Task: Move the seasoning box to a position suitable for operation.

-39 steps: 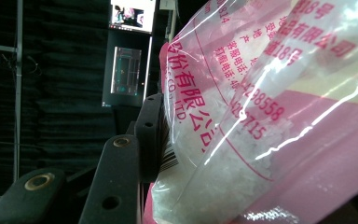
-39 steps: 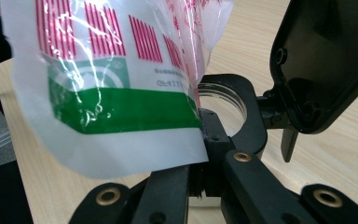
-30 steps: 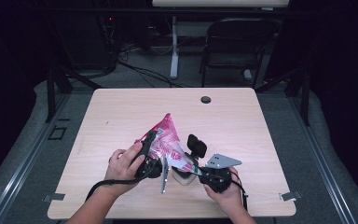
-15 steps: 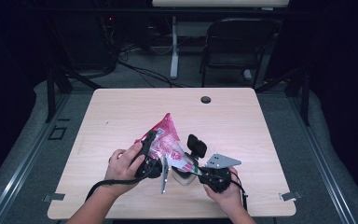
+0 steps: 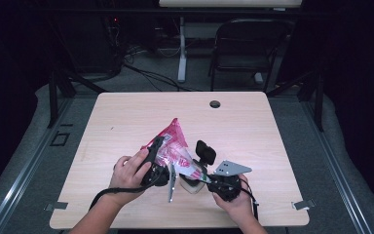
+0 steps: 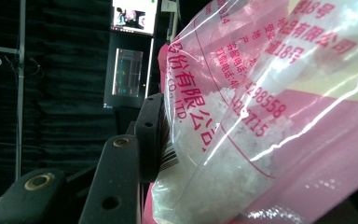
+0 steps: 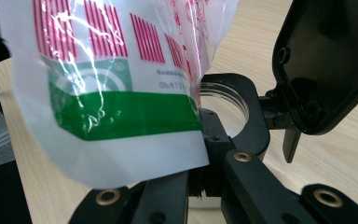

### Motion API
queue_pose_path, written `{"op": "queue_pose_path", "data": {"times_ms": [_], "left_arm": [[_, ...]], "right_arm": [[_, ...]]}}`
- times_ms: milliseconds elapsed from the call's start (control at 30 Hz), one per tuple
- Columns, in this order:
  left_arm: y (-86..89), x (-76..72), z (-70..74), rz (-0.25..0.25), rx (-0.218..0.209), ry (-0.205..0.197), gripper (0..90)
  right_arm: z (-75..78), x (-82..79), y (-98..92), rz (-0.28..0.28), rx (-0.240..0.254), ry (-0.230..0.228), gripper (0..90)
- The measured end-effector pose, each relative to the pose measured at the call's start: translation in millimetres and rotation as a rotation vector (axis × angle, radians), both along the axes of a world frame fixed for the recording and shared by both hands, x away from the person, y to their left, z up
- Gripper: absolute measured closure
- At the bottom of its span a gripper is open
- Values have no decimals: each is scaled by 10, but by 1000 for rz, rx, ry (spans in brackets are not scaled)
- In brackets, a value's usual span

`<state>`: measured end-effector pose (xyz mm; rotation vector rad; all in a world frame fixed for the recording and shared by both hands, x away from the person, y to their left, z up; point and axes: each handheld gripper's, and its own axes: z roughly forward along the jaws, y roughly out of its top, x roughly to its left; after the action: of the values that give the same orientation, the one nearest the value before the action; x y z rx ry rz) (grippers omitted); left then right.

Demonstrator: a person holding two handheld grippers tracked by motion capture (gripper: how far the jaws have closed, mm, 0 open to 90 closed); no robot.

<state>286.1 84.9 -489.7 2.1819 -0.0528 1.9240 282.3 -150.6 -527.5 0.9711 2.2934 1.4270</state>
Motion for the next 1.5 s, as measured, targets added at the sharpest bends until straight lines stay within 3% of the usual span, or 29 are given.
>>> {"op": "queue_pose_path", "data": {"times_ms": [1200, 1500], "left_arm": [[3, 5, 2, -9, -4, -6, 632], [21, 6, -22, 7, -19, 26, 631]], "right_arm": [[2, 0, 0, -3, 2, -2, 892], [2, -1, -1, -6, 3, -2, 890]]}}
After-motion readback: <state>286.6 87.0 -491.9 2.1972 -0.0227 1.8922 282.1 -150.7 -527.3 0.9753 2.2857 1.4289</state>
